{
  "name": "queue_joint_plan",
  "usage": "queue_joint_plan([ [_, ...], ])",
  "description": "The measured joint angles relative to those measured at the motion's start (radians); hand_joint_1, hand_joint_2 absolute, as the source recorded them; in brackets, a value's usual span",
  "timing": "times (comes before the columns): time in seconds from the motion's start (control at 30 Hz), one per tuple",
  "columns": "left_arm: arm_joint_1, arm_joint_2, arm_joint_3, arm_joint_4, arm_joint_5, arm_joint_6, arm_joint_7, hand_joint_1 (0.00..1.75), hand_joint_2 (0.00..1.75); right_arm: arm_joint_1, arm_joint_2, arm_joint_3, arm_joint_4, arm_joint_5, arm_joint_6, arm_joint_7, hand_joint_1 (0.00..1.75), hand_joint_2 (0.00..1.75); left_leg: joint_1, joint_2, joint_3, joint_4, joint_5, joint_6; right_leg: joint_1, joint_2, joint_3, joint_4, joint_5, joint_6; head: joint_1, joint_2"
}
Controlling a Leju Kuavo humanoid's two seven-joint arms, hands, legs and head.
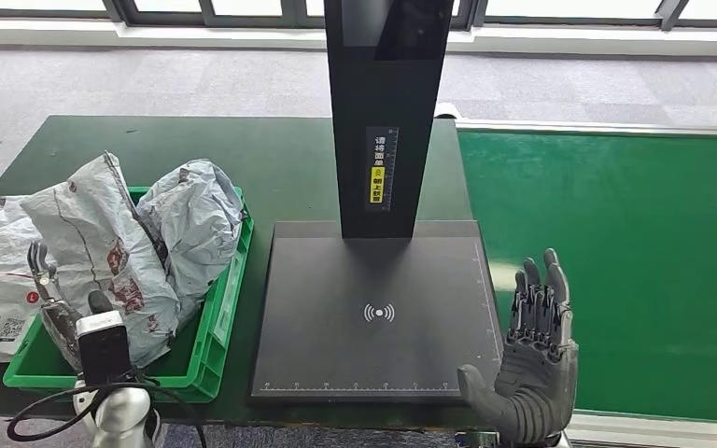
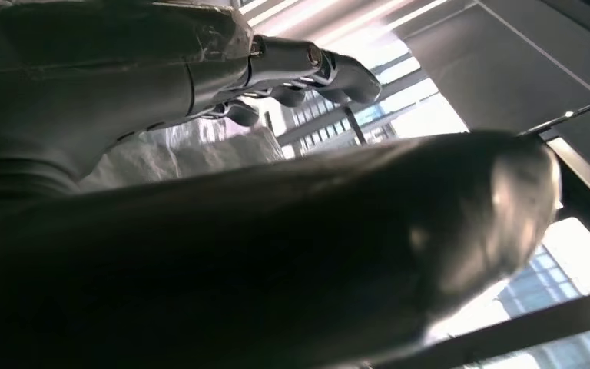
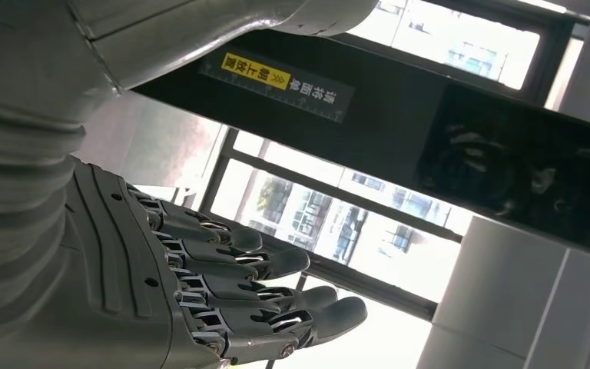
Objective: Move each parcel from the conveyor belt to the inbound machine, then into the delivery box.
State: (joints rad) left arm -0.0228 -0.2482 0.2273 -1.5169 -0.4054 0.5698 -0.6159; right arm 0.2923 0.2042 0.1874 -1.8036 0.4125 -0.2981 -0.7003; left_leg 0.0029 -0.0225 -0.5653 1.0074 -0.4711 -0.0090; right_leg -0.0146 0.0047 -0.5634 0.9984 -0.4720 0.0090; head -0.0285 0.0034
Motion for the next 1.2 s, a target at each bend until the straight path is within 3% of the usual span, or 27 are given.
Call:
queue_joint_plan([
  [0.1, 0.028, -0.014, -0.044, -0.031, 0.167, -0.156, -0.066, 0.0, 0.0, 0.0, -0.004, 0.001, 0.0, -0.036, -0.023, 0.0, 0.0, 1.75, 0.0, 0.0, 0.0, 0.0, -0.001, 0.001, 0.0, 0.0, 0.0, 0.0, 0.0, 0.0, 0.0, 0.0],
  [0.27, 0.078, -0.035, -0.141, -0.087, 0.347, -0.378, -0.081, 0.0, 0.0, -0.004, -0.024, 0.009, 0.0, -0.106, -0.03, 0.0, 0.0, 1.75, 0.0, 0.001, -0.001, 0.0, -0.001, 0.002, 0.0, 0.0, 0.0, -0.001, 0.0, 0.001, 0.0, 0.0],
  [0.5, 0.101, -0.04, -0.191, -0.117, 0.364, -0.42, -0.081, 0.0, 0.0, -0.012, -0.041, 0.013, 0.0, -0.123, -0.02, 0.0, 0.0, 1.75, 0.0, 0.001, -0.001, 0.0, -0.002, 0.001, 0.0, 0.0, 0.0, 0.0, 0.0, 0.001, 0.0, 0.0],
  [0.67, 0.096, -0.039, -0.219, -0.107, 0.369, -0.616, -0.08, 0.0, 0.0, -0.019, -0.052, 0.016, 0.0, -0.163, 0.067, 0.0, 0.0, 1.75, 0.0, 0.001, -0.001, 0.0, -0.002, 0.001, 0.0, 0.0, -0.001, 0.0, 0.0, 0.001, 0.0, 0.0],
  [0.9, 0.071, -0.035, -0.259, -0.088, 0.333, -0.741, -0.084, 0.0, 0.0, -0.03, -0.054, 0.015, 0.033, -0.126, 0.191, 0.0, 0.0, 1.75, 0.0, 0.003, -0.001, 0.0, -0.002, 0.001, 0.0, 0.002, -0.001, 0.0, 0.0, 0.001, 0.0, 0.0],
  [1.2, 0.071, -0.022, -0.311, -0.093, 0.287, -0.741, -0.085, 0.0, 0.0, -0.043, -0.042, -0.011, 0.078, -0.08, 0.244, 0.0, 0.0, 1.75, 0.0, 0.003, -0.001, 0.0, -0.002, 0.001, 0.0, 0.002, -0.001, 0.0, 0.0, 0.001, 0.0, 0.0],
])
